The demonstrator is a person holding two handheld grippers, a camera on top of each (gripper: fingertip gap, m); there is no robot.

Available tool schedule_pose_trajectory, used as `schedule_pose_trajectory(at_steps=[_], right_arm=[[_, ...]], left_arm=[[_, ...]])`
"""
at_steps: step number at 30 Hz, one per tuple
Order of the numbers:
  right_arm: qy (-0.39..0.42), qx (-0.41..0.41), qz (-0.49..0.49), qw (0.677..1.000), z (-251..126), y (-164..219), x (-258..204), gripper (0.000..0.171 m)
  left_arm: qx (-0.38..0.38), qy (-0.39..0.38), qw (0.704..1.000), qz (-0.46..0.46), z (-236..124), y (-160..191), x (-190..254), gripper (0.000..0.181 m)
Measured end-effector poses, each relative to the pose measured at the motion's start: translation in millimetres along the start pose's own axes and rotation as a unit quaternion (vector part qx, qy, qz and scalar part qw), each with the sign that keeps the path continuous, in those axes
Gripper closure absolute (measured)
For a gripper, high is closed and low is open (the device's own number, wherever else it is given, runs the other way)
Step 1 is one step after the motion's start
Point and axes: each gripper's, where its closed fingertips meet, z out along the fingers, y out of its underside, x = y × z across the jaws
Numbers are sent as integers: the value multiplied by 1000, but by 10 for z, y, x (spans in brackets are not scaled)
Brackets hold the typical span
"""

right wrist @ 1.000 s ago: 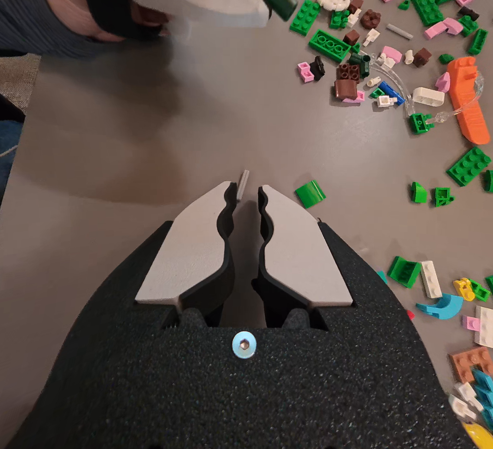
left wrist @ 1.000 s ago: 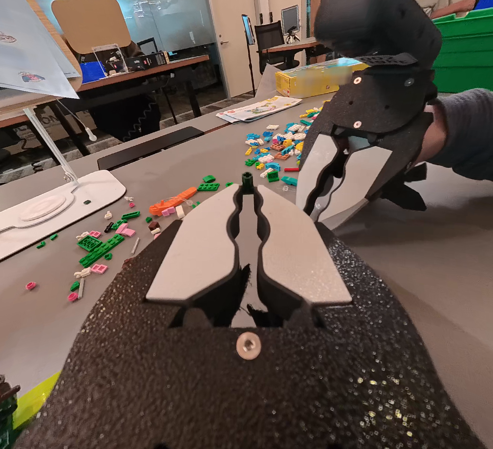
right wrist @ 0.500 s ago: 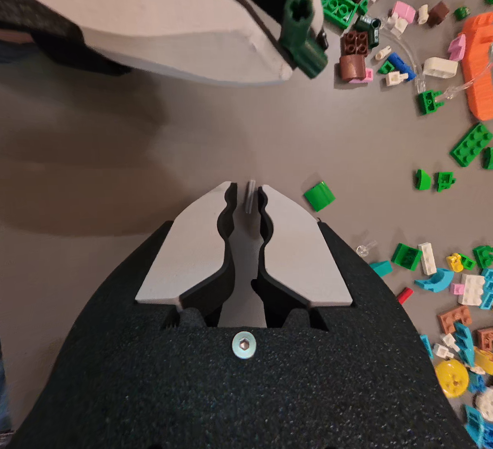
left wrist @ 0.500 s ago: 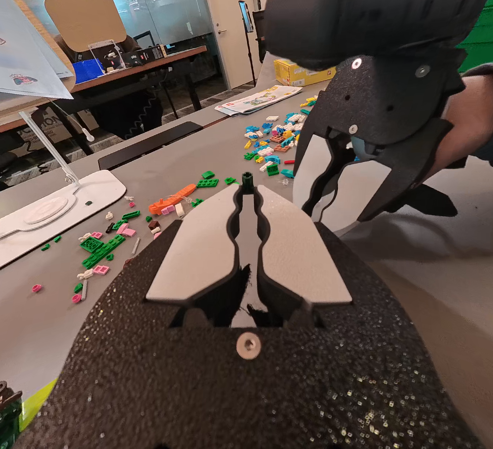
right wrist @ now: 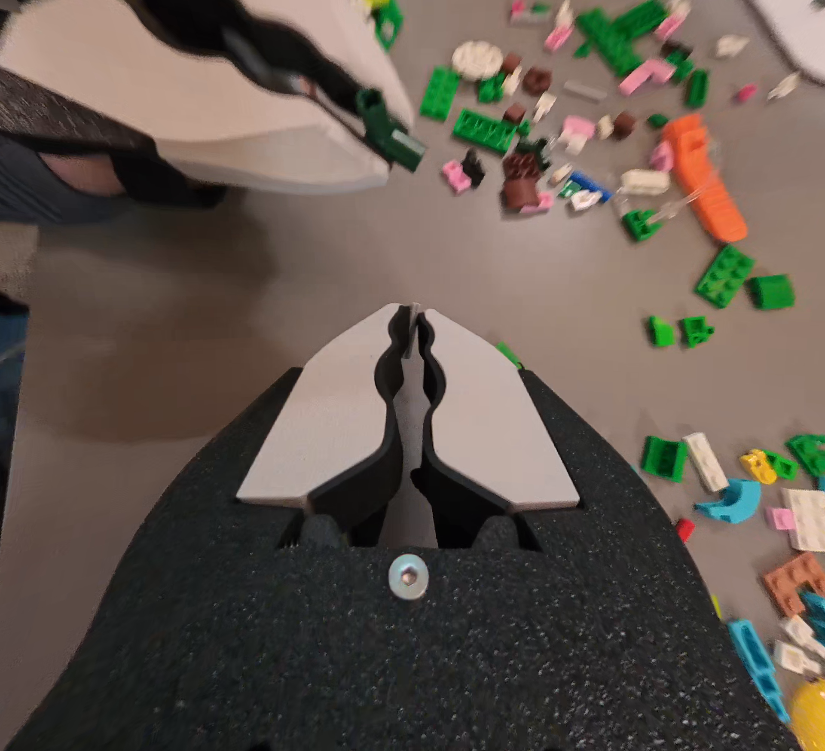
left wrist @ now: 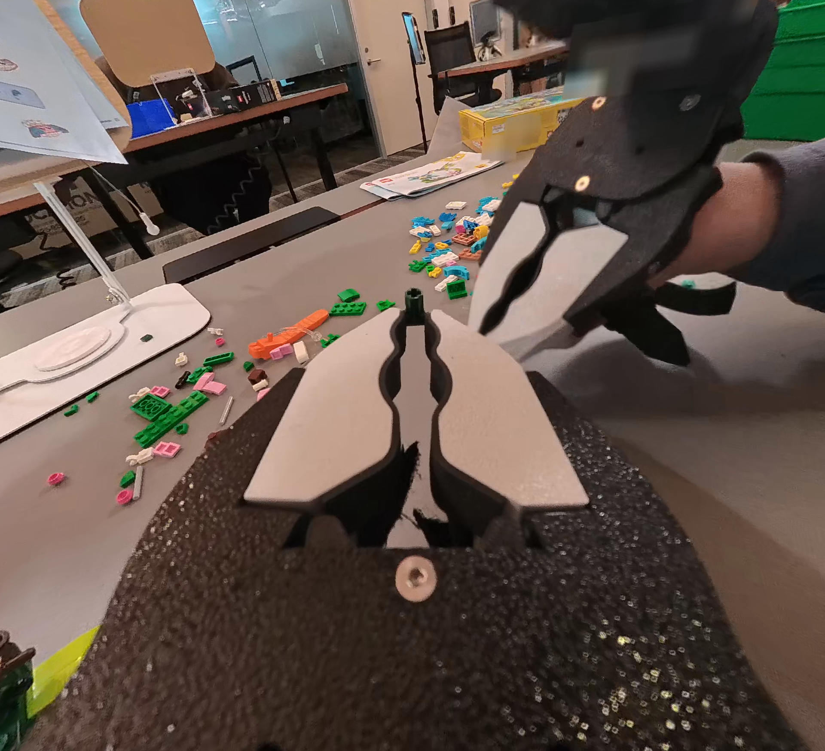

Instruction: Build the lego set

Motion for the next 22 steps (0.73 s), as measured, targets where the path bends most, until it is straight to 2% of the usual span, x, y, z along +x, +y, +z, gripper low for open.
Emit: schedule_pose_trajectory(at_steps=[1,7,14,18,22], right_arm=[[4,30,4,1000,-39,-73,34,168],[1,190,38,981,-288,-429,121,168],[-57,288,53,955,-479,-610,48,168],[-97,322,56,940,-565,-680,-33,168],[-156,356,84,917,-628,-752,-125,168]], left_arm=[[1,0,1000,-2,-2,-3,-3,174],[2,6,1000,-3,-4,-7,10,174],[1,46,999,-22,5,-14,106,174],[-10,105,993,-58,22,4,213,174],[-37,203,971,-120,21,37,393,174]])
